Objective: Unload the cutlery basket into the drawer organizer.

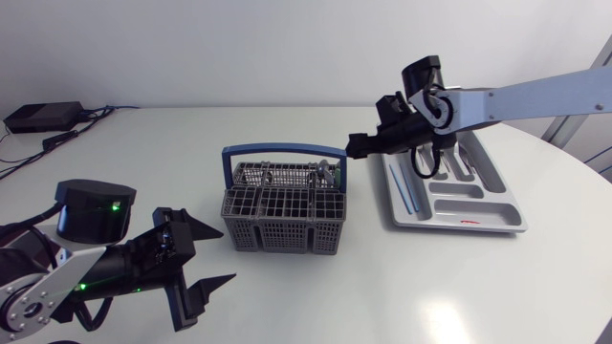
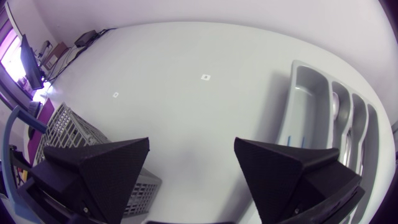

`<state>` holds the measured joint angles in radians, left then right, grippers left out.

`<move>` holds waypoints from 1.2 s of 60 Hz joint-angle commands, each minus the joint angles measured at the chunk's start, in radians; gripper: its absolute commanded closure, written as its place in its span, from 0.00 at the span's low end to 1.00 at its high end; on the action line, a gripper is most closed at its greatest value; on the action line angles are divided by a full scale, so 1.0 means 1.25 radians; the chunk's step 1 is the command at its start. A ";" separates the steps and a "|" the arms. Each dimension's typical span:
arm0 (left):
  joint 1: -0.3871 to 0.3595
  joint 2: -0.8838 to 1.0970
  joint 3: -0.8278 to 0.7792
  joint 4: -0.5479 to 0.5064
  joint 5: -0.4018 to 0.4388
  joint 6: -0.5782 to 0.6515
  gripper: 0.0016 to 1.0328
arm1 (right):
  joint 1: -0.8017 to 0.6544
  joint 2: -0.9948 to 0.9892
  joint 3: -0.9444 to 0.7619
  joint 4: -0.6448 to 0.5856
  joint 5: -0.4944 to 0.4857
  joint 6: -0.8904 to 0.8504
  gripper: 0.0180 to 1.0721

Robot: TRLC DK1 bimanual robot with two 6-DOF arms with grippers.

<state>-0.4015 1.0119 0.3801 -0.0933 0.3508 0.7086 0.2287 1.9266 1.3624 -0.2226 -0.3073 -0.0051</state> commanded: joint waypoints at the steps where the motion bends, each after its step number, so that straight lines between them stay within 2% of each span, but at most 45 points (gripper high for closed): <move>1: -0.004 0.031 -0.014 0.026 -0.006 0.017 0.06 | 0.016 0.056 0.064 -0.023 -0.019 0.023 0.08; 10: 0.002 0.110 0.001 0.093 -0.012 0.012 0.06 | 0.029 0.107 0.131 -0.077 -0.073 0.016 0.12; 13: 0.012 0.156 0.010 0.129 -0.012 0.012 0.06 | 0.037 0.113 0.137 -0.100 -0.084 0.003 0.23; 24: 0.029 0.225 0.033 0.186 -0.012 0.014 0.06 | 0.042 0.090 0.091 -0.118 -0.114 -0.022 0.44; 50: 0.071 0.307 0.095 0.273 -0.012 0.012 0.06 | 0.035 -0.059 -0.111 -0.132 -0.132 -0.058 0.44; 72: 0.130 0.474 0.237 0.313 -0.007 0.011 0.06 | 0.077 -0.210 -0.295 -0.135 -0.132 -0.058 0.44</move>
<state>-0.2592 1.5486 0.6075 0.2749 0.3351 0.7086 0.2985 1.7145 1.0412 -0.3790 -0.4671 -0.0647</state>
